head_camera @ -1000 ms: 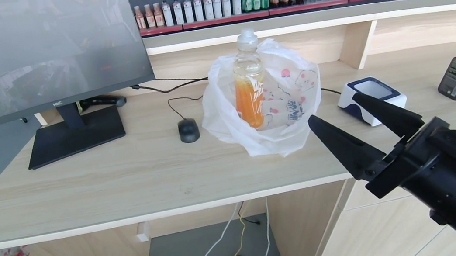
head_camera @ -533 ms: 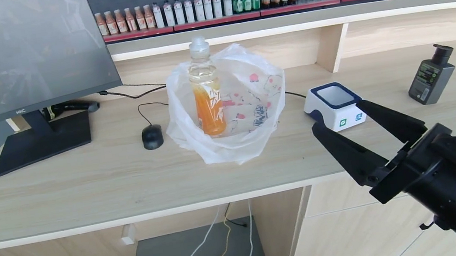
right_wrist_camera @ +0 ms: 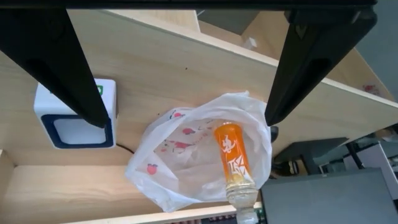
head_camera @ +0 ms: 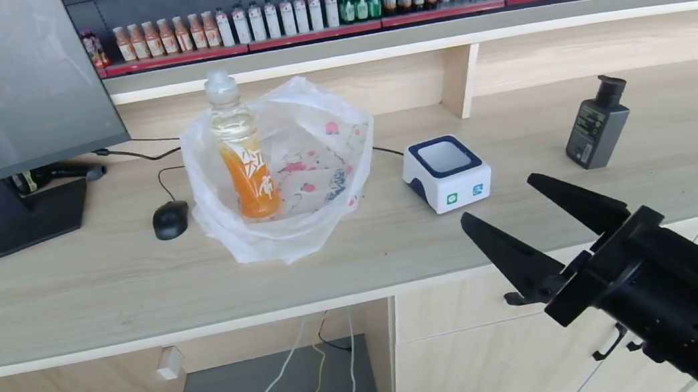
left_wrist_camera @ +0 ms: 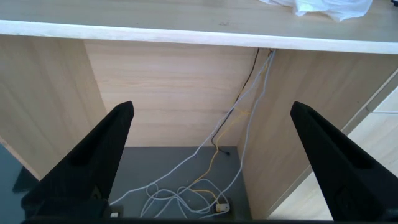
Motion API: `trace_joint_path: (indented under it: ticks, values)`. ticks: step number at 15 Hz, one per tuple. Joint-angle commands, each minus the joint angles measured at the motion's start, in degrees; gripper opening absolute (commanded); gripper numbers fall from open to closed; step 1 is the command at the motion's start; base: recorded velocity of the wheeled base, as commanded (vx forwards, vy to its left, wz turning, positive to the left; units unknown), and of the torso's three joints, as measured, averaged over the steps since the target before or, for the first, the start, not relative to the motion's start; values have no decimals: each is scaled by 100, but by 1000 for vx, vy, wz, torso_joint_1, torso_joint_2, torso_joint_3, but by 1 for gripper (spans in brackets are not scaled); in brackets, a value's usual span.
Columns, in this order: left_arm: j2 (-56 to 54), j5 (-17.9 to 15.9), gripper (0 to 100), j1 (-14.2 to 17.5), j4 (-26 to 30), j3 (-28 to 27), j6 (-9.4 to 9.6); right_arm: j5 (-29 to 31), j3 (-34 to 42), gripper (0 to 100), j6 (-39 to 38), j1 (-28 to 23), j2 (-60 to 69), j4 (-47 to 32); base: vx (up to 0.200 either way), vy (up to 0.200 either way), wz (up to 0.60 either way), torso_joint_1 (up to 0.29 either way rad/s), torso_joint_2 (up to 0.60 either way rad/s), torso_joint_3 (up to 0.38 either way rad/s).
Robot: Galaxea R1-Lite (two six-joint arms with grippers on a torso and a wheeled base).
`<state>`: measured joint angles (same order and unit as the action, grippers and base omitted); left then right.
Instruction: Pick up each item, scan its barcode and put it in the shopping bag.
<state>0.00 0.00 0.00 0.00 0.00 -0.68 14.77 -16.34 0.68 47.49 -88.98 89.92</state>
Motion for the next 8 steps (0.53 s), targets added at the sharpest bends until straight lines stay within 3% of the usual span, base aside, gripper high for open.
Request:
trace_joint_path:
  ticks: [1,8]
  values:
    - [0,0,100,0,9,0,-2,-1,25,100,2,5,-120,8,0,-200,0,-2,2,2]
    - [0,0,100,0,0,0,-11,-1,25,100,2,-3,-243,8,0,-200,0,6,4,2]
